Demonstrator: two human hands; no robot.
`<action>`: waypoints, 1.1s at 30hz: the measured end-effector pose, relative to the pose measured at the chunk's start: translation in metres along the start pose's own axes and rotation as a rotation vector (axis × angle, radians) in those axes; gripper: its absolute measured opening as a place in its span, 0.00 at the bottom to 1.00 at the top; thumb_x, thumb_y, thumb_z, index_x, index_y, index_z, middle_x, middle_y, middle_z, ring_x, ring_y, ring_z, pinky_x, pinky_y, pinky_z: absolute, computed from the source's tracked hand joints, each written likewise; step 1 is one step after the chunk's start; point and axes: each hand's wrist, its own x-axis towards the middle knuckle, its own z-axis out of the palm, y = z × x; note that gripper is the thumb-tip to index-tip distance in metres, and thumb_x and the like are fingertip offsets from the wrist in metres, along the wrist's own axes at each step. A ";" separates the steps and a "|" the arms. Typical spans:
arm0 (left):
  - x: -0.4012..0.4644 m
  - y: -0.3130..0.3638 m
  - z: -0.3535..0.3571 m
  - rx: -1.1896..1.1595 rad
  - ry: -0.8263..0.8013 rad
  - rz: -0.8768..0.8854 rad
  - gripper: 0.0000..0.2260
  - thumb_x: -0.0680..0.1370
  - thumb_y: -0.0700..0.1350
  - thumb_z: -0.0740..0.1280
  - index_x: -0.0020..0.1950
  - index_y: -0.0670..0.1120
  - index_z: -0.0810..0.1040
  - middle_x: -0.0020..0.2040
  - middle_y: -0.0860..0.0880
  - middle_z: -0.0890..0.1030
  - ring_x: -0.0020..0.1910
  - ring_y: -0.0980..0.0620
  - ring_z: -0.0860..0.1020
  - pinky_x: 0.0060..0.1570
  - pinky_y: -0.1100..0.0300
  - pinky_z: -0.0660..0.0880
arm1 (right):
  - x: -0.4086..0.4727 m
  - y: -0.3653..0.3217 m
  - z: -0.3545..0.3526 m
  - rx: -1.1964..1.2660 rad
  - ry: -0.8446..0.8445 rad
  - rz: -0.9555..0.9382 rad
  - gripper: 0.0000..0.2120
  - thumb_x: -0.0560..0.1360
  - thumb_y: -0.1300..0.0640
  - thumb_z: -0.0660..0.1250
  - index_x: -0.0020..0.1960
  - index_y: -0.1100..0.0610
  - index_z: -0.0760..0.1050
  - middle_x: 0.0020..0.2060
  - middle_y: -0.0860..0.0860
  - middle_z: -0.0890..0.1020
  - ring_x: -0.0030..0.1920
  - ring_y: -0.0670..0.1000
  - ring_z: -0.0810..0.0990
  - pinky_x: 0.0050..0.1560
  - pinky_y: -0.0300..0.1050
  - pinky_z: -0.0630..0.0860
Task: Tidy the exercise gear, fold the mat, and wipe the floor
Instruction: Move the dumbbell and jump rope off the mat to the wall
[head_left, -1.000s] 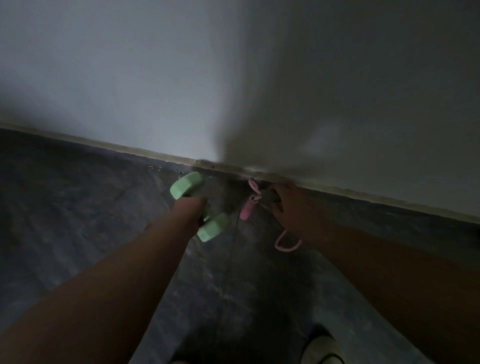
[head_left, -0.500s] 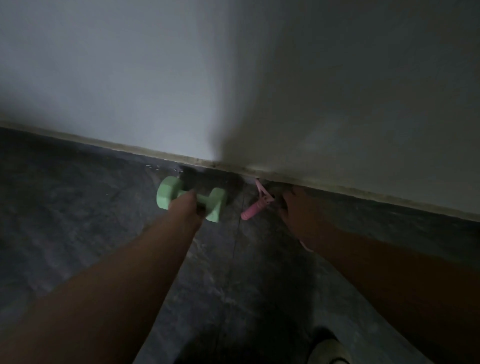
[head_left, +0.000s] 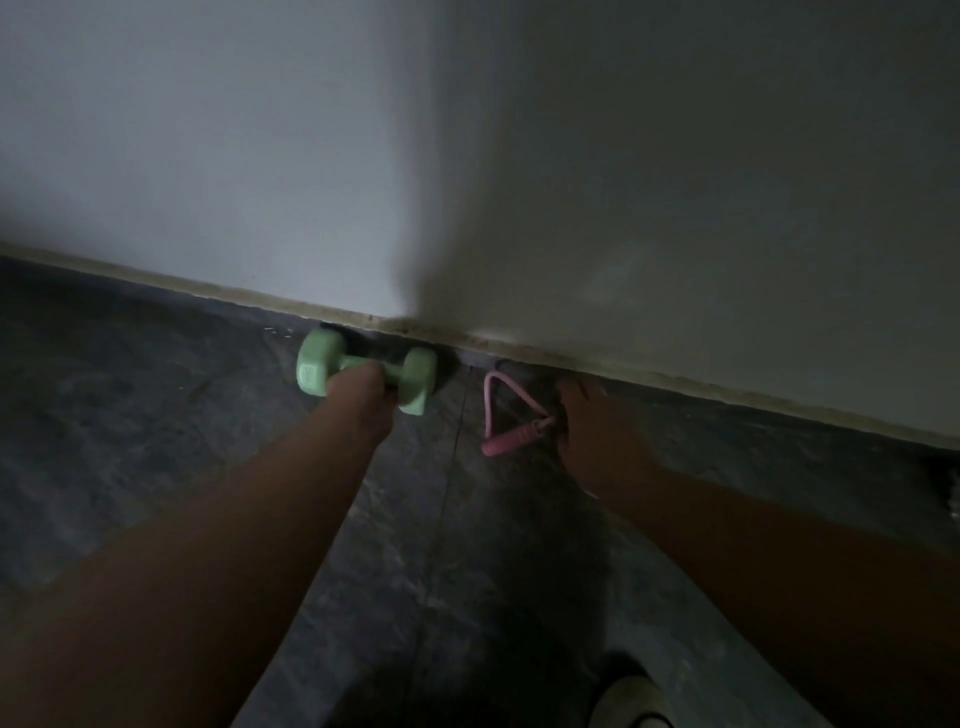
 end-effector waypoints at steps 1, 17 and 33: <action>-0.003 0.001 0.000 0.041 0.004 0.013 0.23 0.80 0.32 0.56 0.76 0.35 0.58 0.73 0.35 0.67 0.69 0.37 0.69 0.51 0.53 0.70 | 0.001 0.004 -0.001 0.009 0.012 -0.025 0.18 0.74 0.54 0.64 0.63 0.55 0.70 0.57 0.57 0.75 0.54 0.62 0.76 0.49 0.59 0.78; -0.014 0.001 0.005 0.172 0.061 0.071 0.22 0.80 0.30 0.53 0.75 0.36 0.58 0.71 0.36 0.68 0.68 0.38 0.70 0.60 0.48 0.70 | -0.019 -0.025 -0.082 0.731 0.336 -0.297 0.06 0.75 0.51 0.63 0.49 0.52 0.69 0.40 0.43 0.73 0.36 0.39 0.72 0.37 0.28 0.67; -0.025 0.016 -0.013 0.501 -0.082 -0.038 0.08 0.79 0.39 0.57 0.56 0.42 0.72 0.51 0.43 0.76 0.44 0.46 0.78 0.44 0.50 0.76 | -0.004 0.032 0.001 0.035 -0.100 0.041 0.17 0.79 0.39 0.61 0.53 0.52 0.76 0.46 0.52 0.80 0.45 0.55 0.79 0.46 0.46 0.73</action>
